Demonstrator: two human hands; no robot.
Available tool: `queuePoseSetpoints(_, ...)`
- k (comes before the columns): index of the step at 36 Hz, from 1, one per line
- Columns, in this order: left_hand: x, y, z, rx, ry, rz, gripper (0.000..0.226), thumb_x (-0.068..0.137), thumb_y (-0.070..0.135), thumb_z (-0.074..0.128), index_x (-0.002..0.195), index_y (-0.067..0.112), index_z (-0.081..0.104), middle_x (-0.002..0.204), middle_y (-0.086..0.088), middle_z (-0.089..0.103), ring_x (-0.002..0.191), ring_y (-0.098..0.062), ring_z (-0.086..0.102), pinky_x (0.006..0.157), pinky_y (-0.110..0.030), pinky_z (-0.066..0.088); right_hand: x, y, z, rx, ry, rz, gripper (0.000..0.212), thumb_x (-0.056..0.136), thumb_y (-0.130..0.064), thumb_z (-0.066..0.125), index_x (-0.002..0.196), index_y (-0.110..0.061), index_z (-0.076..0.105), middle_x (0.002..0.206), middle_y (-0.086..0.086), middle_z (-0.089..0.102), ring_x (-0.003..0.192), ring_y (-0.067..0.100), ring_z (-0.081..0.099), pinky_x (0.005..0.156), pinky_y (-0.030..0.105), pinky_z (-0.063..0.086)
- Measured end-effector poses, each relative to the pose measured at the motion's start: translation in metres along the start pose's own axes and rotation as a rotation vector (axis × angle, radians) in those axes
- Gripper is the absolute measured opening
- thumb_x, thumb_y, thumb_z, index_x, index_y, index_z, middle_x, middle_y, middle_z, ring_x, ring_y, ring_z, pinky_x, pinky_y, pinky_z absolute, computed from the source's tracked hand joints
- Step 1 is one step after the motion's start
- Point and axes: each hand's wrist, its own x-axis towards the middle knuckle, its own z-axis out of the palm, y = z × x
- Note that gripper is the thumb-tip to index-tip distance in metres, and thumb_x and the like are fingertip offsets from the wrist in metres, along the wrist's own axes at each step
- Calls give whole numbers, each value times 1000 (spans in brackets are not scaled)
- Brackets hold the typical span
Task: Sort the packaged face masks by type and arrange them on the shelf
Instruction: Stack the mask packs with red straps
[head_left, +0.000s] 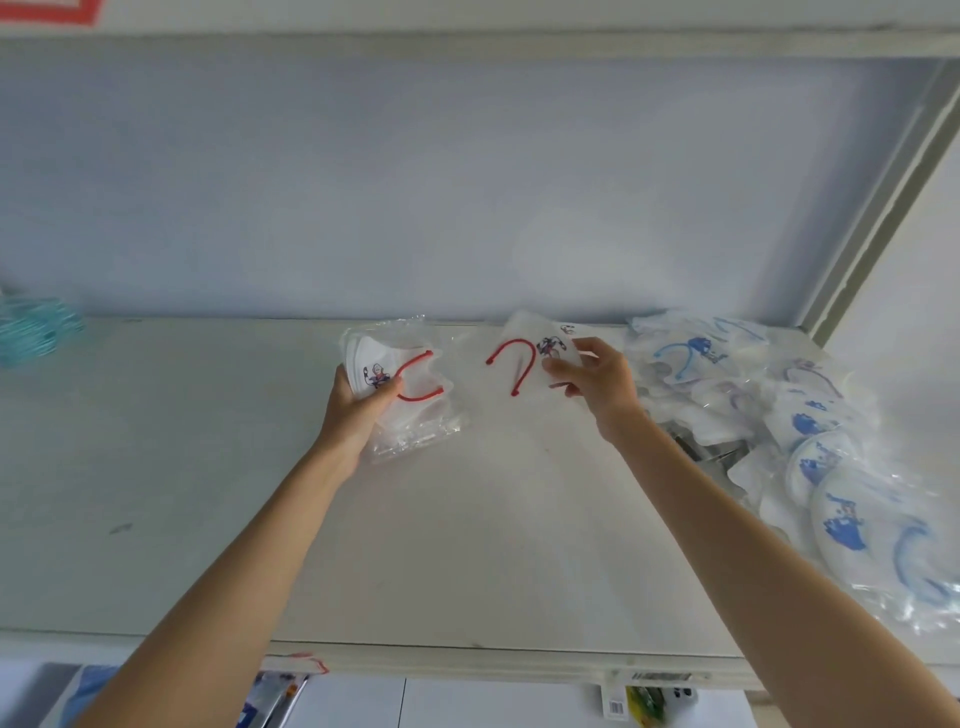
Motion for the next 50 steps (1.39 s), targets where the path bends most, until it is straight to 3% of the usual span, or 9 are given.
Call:
queuePoseSetpoints(5, -6, 3, 18, -27, -65, 21, 51, 79, 30, 77, 122, 15, 54, 118, -6, 67, 108, -20, 65, 95, -41, 52, -4, -6, -5, 81, -95, 38, 20, 74, 2, 76, 82, -10, 61, 71, 7, 66, 47, 10, 61, 48, 21, 39)
queuePoseSetpoints(12, -17, 13, 50, -72, -161, 34, 28, 88, 18, 70, 111, 20, 54, 106, 2, 67, 93, -10, 66, 76, -21, 53, -9, -3, -9, -136, -211, 83, 40, 72, 1, 79, 107, -2, 61, 77, 8, 67, 47, 9, 60, 48, 20, 37)
queuePoseSetpoints(23, -14, 7, 49, -115, -178, -59, 49, 84, 33, 74, 124, 16, 52, 121, -6, 65, 112, -22, 63, 95, -39, 51, -2, -8, -41, -324, -312, 54, 29, 71, 3, 78, 91, -12, 63, 75, 3, 66, 47, 5, 57, 53, 20, 40)
queuePoseSetpoints(29, -18, 16, 68, -16, -278, 11, 40, 86, 17, 71, 120, 16, 49, 106, 4, 65, 91, -5, 65, 72, -15, 51, 0, -23, -38, -618, -485, 18, 36, 72, -6, 80, 103, -14, 64, 86, 2, 69, 71, 13, 60, 69, 25, 48)
queuePoseSetpoints(34, -19, 17, 77, 51, -380, -9, 47, 82, 8, 74, 120, 11, 47, 101, -7, 65, 85, -15, 64, 70, -22, 54, 2, -37, -31, -787, -546, -25, 47, 73, -10, 80, 115, -14, 61, 101, 1, 65, 83, 10, 58, 75, 30, 51)
queuePoseSetpoints(38, -20, 12, 79, 0, -288, -27, 45, 81, 4, 74, 118, 12, 50, 104, -10, 66, 86, -18, 66, 74, -29, 56, 2, -30, -31, -474, -334, -2, 54, 74, -12, 80, 120, -13, 53, 92, 3, 66, 63, 8, 60, 55, 23, 42)
queuePoseSetpoints(43, -18, 8, 83, -113, -85, -1, 37, 83, 7, 72, 112, 14, 49, 101, -7, 66, 86, -18, 66, 71, -29, 54, -9, -5, -40, -73, -233, 255, 42, 84, -33, 70, 117, -12, 54, 95, 3, 67, 76, 15, 65, 69, 28, 50)
queuePoseSetpoints(47, -19, 4, 90, -113, -117, 3, 35, 84, 7, 71, 109, 15, 48, 101, -6, 65, 87, -19, 66, 77, -33, 55, -15, 8, -39, 127, -226, 296, 9, 86, -11, 67, 92, -13, 62, 75, 0, 61, 62, 9, 59, 61, 20, 52)
queuePoseSetpoints(50, -20, 4, 90, -108, -184, 0, 33, 85, 11, 72, 107, 17, 48, 102, -5, 64, 91, -17, 65, 77, -29, 53, -10, 3, -39, 109, -115, 219, 15, 84, -1, 68, 82, -14, 60, 68, 1, 59, 54, 8, 53, 56, 18, 51)
